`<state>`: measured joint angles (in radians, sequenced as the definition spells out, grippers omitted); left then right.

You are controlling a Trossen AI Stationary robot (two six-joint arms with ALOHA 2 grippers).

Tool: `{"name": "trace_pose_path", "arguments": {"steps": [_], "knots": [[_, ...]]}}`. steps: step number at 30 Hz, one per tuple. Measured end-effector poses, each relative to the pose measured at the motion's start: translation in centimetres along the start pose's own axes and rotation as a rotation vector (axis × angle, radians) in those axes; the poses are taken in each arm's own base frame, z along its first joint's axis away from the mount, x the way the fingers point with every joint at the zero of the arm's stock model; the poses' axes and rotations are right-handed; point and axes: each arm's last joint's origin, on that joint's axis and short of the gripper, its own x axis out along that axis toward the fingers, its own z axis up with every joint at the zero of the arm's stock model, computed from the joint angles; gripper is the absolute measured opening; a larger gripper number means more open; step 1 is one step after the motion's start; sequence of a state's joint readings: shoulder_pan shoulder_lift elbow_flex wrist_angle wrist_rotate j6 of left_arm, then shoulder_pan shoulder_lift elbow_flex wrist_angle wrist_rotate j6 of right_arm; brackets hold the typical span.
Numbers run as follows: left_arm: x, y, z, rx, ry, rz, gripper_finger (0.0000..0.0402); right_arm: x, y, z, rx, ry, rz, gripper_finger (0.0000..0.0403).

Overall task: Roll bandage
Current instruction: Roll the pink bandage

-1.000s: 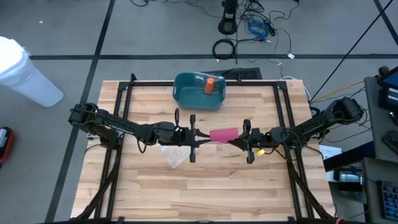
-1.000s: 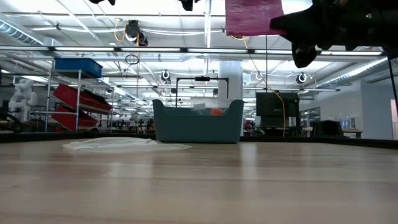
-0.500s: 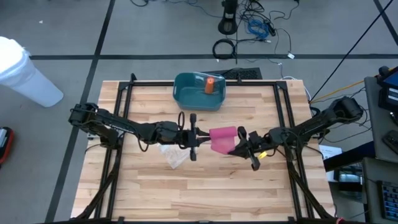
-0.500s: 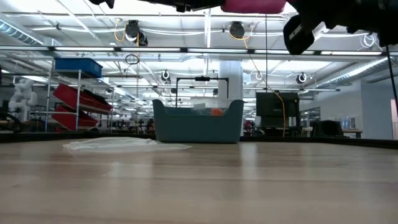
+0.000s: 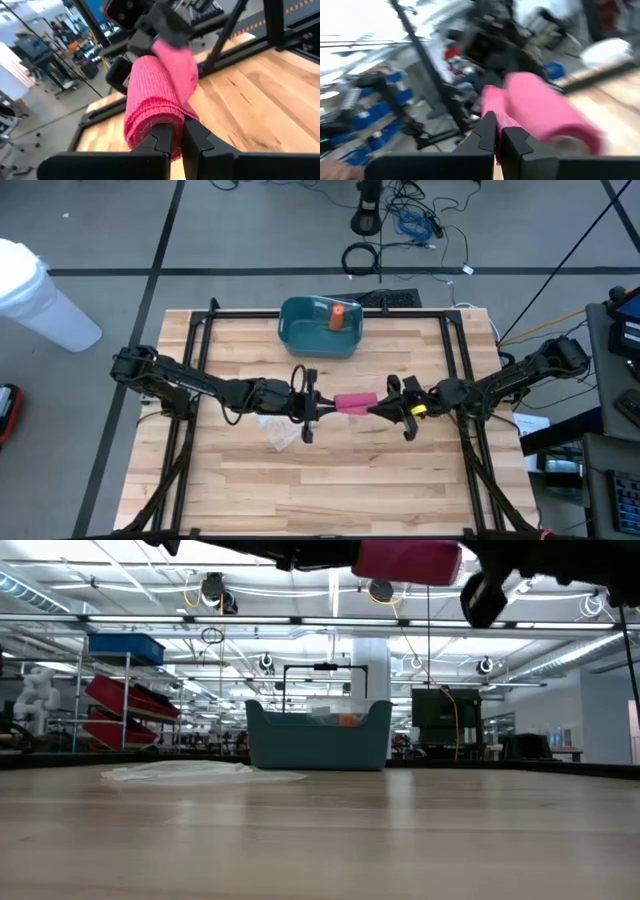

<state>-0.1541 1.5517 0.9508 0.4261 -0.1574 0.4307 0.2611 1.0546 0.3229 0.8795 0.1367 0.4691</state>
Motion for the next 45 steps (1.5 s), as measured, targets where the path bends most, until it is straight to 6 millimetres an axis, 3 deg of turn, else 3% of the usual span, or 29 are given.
{"name": "trace_pose_path", "arguments": {"steps": [4, 9, 19, 26, 34, 39, 45], "knots": [[0.1, -0.8, -0.4, -0.034, 0.051, -0.024, 0.0015, 0.1, -0.6, -0.9, 0.069, 0.04, -0.114, 0.0], [1.5, -2.7, -2.4, -0.056, 0.115, -0.062, 0.0015, 0.3, -0.8, -2.4, 0.139, 0.1, -0.175, 0.0], [3.6, -5.2, -4.8, -0.066, 0.144, -0.003, 0.0014, 0.6, -0.2, -5.6, 0.235, 0.226, -0.205, 0.0004], [4.8, -7.5, -7.5, -0.028, 0.234, -0.011, 0.0012, 0.2, 0.5, -6.9, 0.287, 0.312, -0.213, 0.0065], [6.0, -9.8, -9.8, 0.087, 0.232, 0.019, 0.0012, -1.5, 0.1, -9.3, 0.341, 0.47, -0.427, 0.0131], [5.9, -10.2, -9.7, 0.153, 0.234, 0.047, 0.0012, -2.2, 0.8, -9.8, 0.264, 0.44, -0.477, 0.0135], [5.0, -9.9, -6.8, 0.218, 0.151, 0.1, 0.0012, -1.9, 3.1, -8.6, 0.106, 0.286, -0.339, 0.0135]]}}
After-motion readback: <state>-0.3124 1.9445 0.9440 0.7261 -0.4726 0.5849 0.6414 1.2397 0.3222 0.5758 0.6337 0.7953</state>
